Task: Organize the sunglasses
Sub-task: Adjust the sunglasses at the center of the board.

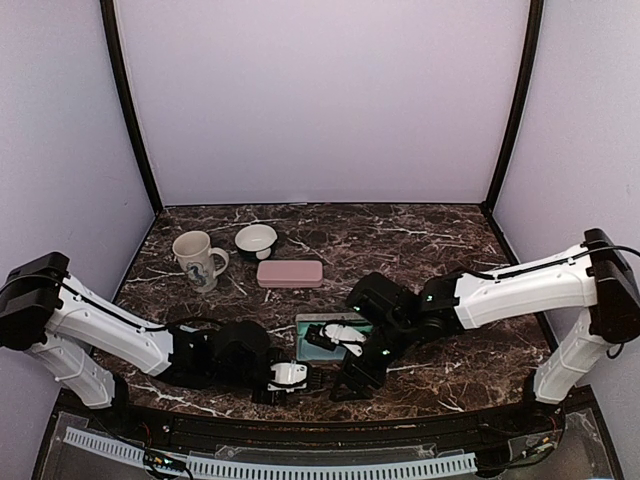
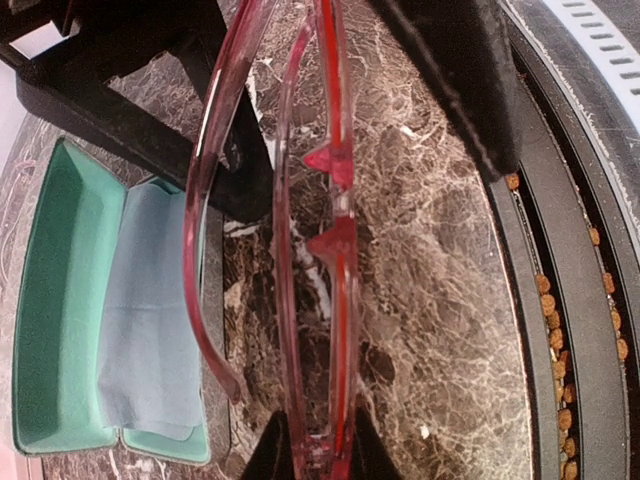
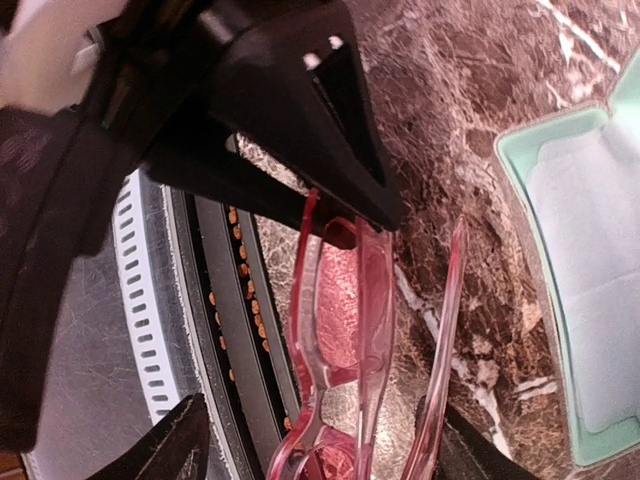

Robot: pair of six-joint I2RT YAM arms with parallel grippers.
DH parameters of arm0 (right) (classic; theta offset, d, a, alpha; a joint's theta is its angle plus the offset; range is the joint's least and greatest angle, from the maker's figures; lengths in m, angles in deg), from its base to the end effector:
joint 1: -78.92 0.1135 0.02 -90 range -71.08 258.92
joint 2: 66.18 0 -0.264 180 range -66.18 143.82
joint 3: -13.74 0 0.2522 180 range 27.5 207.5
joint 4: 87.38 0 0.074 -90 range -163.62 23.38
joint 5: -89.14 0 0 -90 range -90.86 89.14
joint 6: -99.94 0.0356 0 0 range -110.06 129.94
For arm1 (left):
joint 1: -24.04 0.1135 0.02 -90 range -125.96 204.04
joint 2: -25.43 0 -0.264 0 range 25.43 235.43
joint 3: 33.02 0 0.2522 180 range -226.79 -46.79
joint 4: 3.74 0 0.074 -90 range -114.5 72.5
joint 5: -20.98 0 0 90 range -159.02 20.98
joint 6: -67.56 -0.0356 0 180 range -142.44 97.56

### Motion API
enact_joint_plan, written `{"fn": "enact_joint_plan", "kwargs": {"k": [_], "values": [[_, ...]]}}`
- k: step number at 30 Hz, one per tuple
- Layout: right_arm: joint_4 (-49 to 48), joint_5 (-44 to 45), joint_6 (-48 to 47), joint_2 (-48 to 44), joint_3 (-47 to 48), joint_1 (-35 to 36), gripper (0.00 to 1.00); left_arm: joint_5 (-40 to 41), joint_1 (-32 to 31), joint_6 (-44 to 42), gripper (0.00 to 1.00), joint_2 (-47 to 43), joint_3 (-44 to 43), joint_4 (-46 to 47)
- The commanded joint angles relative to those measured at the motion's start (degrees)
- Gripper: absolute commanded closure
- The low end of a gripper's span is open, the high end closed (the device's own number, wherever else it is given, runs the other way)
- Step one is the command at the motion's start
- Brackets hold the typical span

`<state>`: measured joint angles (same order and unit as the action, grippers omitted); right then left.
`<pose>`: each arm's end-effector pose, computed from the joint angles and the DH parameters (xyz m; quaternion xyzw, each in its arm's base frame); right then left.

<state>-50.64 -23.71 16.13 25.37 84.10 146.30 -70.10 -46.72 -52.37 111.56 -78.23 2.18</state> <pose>0.1099 0.2998 0.1957 -0.5266 0.7831 0.3146 0.1028 0.0925 -0.2670 0.1488 0.6857 0.5627 -0.1689 0.4298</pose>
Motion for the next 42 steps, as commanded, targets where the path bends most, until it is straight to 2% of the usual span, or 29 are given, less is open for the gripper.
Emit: {"fn": "enact_joint_plan", "kwargs": {"k": [1, 10, 18, 25, 31, 42], "values": [[-2.38, 2.47, -0.65, -3.1, -0.9, 1.47, 0.27, -1.62, 0.71, 1.99, 0.9, -2.62, 1.17, 0.29], [-2.8, 7.14, -0.75, -5.54, -1.79, 3.08, 0.26, -4.29, 1.65, 4.1, 0.91, -3.32, 1.19, 0.09], [-2.37, 9.53, -0.9, -5.6, -1.71, 4.21, 0.36, -6.3, 2.36, 5.46, 0.92, -3.43, 0.76, -0.25], [-2.48, 11.42, -0.76, -5.57, -1.84, 4.61, 0.55, -7.73, 2.76, 6.35, 0.92, -2.78, -0.03, -1.36], [-2.82, 12.33, -0.46, -5.83, -2.12, 4.66, 0.63, -8.73, 2.77, 6.63, 0.91, -1.71, -1.0, -2.53], [-3.6, 13.98, -0.08, -7.26, -3.89, 4.65, 0.74, -12.21, 3.39, 8.19, 0.79, -2.18, -0.78, -2.04]]}}
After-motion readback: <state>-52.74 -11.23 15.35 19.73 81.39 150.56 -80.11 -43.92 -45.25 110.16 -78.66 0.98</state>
